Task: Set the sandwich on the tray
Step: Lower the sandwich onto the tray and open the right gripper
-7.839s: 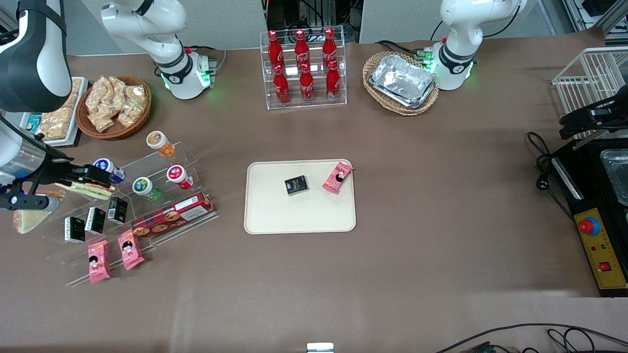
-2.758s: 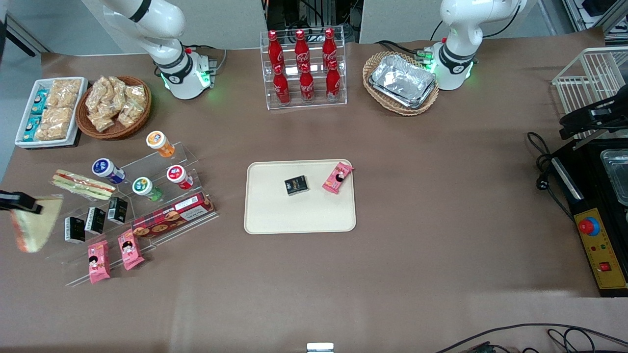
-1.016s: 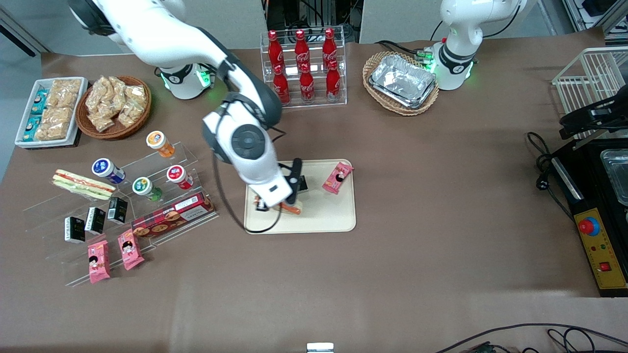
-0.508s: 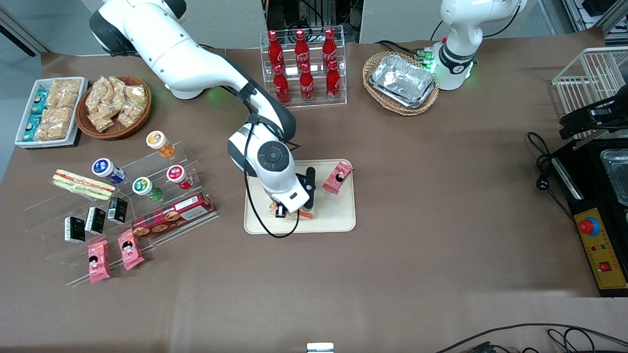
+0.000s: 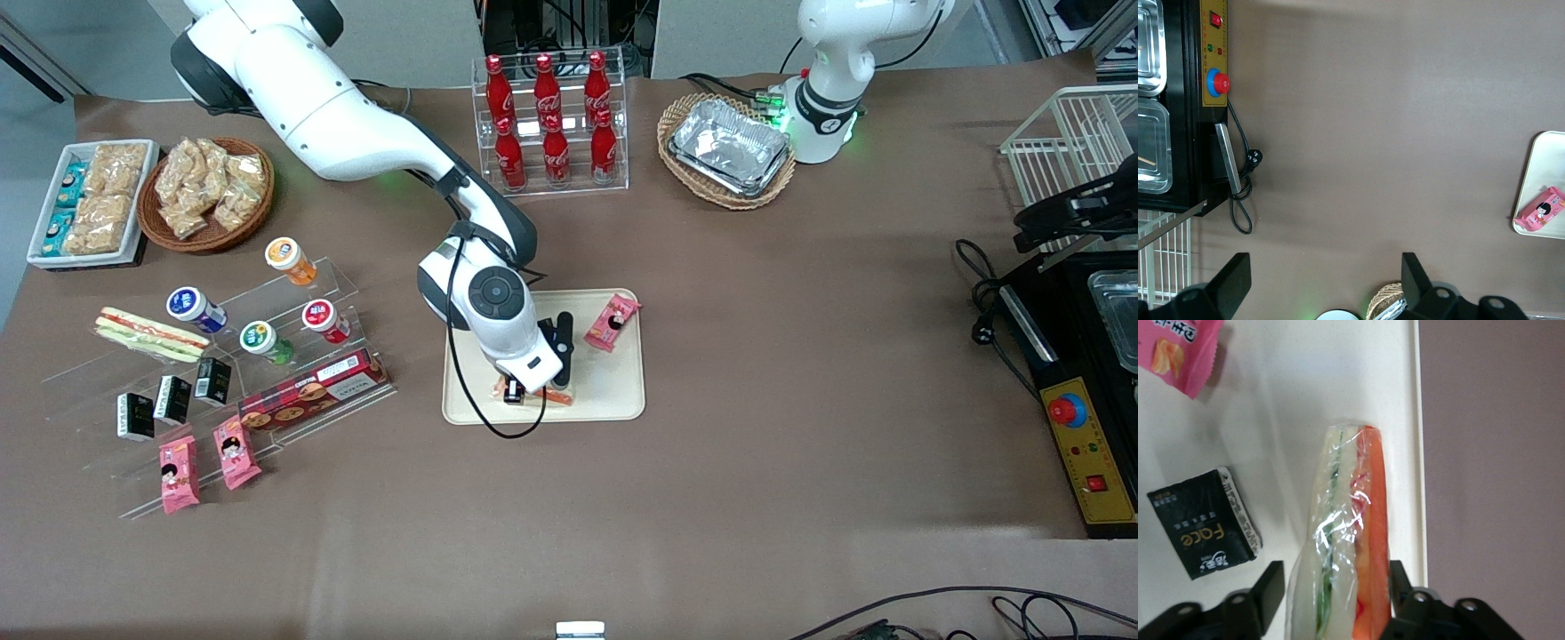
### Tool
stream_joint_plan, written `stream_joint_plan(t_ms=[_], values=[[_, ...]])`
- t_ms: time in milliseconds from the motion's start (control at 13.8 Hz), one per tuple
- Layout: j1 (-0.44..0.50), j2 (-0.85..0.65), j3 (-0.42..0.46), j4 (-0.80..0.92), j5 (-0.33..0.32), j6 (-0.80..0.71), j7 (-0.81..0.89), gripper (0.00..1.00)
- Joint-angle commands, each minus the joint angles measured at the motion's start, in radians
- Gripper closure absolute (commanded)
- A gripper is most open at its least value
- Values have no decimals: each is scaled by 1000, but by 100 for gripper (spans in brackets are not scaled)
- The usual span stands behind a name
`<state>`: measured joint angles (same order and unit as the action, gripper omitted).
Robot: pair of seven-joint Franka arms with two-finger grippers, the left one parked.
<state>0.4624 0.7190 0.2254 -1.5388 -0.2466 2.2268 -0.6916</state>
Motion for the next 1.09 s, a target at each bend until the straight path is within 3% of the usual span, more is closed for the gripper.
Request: stream_joint_plan(t_ms=[0,145,290,581,798,1016], values=[[1,16,2,29,-11,11,88,0],[-10,-12,3,35,7,-3,110,0],[-22,-83,-3,34,117,-25,116,0],[-108,-243,-47,34,256,-182,194,0],[-223,-346,-47,34,270,-278,286,0],[-255,-461,-61,34,251,-413,556,0]])
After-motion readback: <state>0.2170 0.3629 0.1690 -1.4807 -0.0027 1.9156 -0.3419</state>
